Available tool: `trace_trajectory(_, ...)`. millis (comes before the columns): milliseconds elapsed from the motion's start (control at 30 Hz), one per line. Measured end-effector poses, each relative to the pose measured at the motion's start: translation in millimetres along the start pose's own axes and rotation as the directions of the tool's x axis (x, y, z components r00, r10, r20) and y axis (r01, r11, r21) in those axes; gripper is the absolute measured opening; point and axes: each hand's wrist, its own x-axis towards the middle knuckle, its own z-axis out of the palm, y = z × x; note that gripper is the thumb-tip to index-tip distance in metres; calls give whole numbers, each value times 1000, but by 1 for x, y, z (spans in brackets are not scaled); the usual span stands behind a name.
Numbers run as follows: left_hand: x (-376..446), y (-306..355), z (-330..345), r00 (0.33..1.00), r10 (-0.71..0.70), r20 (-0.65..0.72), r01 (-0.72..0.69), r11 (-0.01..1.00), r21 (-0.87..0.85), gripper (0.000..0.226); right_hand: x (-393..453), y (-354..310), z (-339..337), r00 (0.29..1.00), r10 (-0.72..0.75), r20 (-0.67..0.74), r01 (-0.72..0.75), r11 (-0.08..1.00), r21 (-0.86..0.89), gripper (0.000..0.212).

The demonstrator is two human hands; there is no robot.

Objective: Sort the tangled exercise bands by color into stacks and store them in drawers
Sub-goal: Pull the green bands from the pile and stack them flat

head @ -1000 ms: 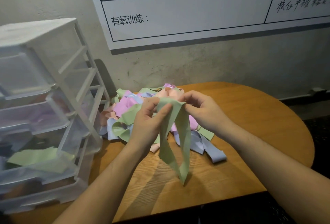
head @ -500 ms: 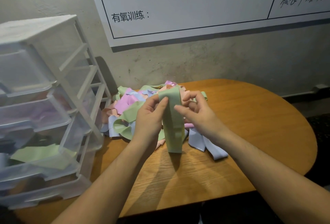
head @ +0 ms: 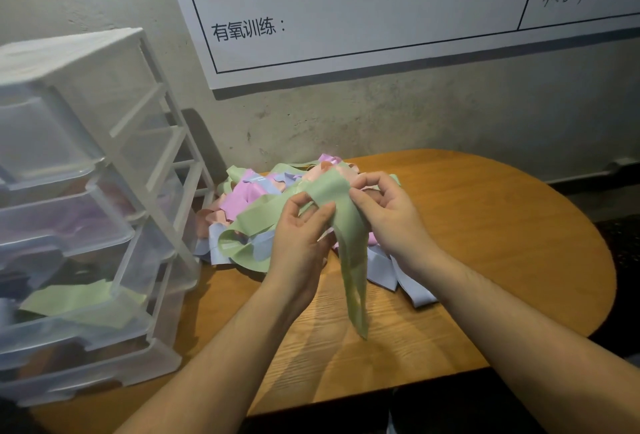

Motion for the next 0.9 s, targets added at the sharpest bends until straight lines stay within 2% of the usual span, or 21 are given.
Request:
trace_trajectory(33, 1, -1, -1, 1000, -11, -13, 11, 1000, -2, 22, 1, 2, -2, 1000, 1, -25, 0, 1000, 1, 14)
trace_trajectory(100, 4, -2, -3, 997, -80, -15, 80, 997, -1, 34, 1, 4, -6, 999, 10, -40, -9, 1000, 19, 12)
trace_trajectory(167, 5, 0, 1, 989, -147, 35, 143, 985, 94, 48, 2, 6, -7, 999, 11, -48, -9, 999, 34, 11)
trace_trajectory(300, 10, 3, 8, 997, -82, -1, 79, 952, 296, 14, 2, 9, -16, 997, -36, -68, 33, 999, -39, 8)
trace_trajectory(467, 20, -4, 22, 998, -39, 39, 22, 925, 380, 13, 2, 15, -29, 995, -35, -92, 27, 996, -88, 12)
trace_trajectory(533, 23, -4, 34, 997, -45, 66, 20, 941, 339, 18, 1, 13, -33, 997, 10, -82, -14, 999, -48, 7)
trace_trajectory(600, 26, -2, 46, 994, -69, 89, 45, 969, 244, 16, -1, 14, -40, 999, 43, -21, -45, 997, -64, 14)
trace_trajectory(667, 32, -1, 56, 987, -141, 75, 132, 985, 112, 15, -3, 14, -47, 995, 79, 55, -75, 995, -68, 20)
trace_trajectory(767, 44, -5, 63, 969, -244, 31, 245, 966, -83, 18, -4, 17, -61, 993, 99, 67, -92, 990, -103, 29)
trace_trajectory(900, 59, -12, 65, 967, -251, -33, 246, 963, -107, 27, -3, 35, -84, 981, 179, 77, -165, 972, -168, 19)
